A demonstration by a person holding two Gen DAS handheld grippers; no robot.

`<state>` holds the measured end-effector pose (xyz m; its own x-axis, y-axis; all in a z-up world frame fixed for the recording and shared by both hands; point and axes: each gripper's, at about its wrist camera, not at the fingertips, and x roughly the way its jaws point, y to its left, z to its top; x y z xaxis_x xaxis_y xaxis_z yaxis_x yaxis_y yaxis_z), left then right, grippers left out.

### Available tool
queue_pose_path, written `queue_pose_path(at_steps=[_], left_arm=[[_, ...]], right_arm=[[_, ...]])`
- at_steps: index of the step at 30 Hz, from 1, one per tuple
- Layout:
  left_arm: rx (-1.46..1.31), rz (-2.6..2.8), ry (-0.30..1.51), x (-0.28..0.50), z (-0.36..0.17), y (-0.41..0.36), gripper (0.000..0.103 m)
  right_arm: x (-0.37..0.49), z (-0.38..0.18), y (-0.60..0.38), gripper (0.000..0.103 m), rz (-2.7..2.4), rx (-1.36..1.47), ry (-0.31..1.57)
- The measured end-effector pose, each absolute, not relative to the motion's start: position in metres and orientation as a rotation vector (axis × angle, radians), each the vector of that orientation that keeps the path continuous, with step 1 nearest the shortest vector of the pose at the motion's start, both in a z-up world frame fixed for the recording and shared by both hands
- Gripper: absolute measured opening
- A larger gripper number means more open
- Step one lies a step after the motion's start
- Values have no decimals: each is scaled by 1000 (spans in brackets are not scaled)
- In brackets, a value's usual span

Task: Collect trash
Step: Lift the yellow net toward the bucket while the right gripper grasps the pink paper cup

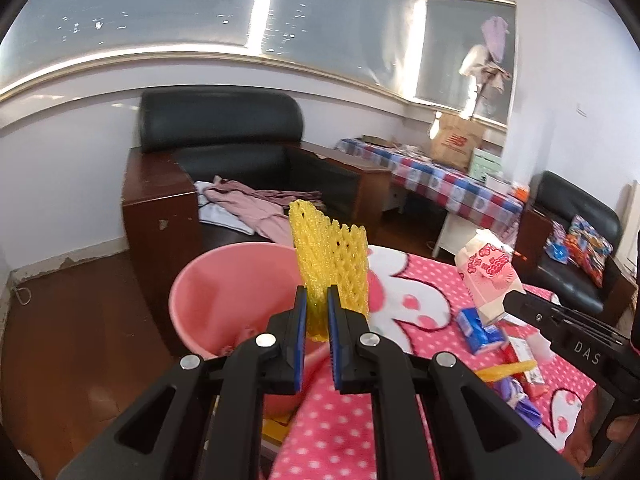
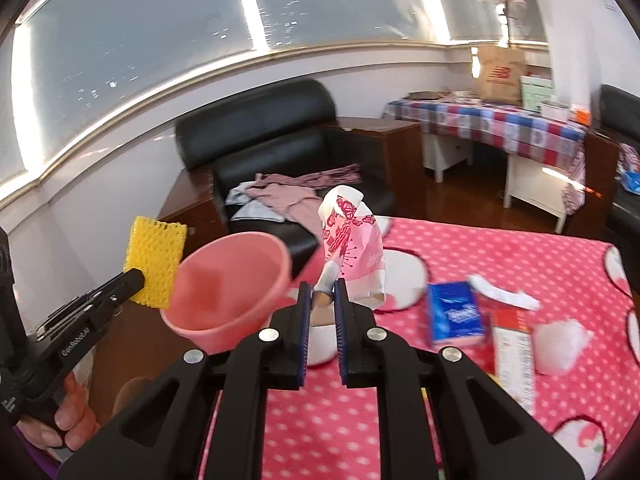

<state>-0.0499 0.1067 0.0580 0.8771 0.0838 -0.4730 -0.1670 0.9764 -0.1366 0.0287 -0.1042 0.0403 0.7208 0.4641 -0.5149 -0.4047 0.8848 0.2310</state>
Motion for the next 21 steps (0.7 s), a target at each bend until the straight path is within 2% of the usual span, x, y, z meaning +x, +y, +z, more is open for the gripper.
queue_pose_path(at_steps=[21], left_arm=[[-235, 281, 575, -11, 21, 191, 9]], right_arm=[[68, 17, 27, 12, 709, 38, 691]])
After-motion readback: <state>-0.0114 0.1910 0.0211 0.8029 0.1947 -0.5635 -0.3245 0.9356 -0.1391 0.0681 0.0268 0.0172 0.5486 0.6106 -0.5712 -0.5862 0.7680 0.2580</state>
